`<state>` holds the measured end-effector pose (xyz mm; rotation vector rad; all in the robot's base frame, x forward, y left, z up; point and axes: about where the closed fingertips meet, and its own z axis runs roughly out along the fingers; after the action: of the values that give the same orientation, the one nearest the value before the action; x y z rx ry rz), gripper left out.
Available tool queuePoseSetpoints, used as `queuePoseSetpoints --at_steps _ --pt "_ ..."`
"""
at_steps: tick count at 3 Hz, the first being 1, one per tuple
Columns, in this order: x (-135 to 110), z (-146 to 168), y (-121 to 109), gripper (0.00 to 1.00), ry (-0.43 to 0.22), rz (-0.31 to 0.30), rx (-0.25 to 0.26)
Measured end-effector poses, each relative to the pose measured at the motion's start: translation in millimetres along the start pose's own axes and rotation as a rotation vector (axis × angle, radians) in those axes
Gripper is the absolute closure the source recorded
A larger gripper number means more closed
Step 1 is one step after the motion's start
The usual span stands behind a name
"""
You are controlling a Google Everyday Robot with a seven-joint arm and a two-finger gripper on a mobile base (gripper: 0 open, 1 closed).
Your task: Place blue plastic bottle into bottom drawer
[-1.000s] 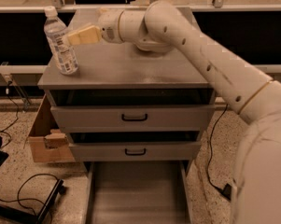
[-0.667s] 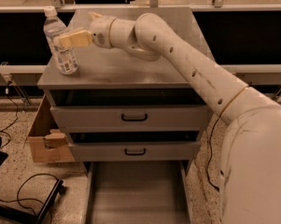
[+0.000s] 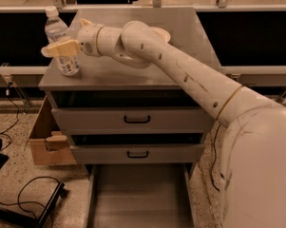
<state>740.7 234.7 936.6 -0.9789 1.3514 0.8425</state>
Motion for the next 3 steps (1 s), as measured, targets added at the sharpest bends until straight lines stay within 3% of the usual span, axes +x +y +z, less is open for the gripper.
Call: queuePoseSetpoints --at_steps 2,3 --pt "25 12 24 0.41 0.088 -0.019 -0.004" --pt "25 14 27 0.64 0.087 -0.018 -0.008"
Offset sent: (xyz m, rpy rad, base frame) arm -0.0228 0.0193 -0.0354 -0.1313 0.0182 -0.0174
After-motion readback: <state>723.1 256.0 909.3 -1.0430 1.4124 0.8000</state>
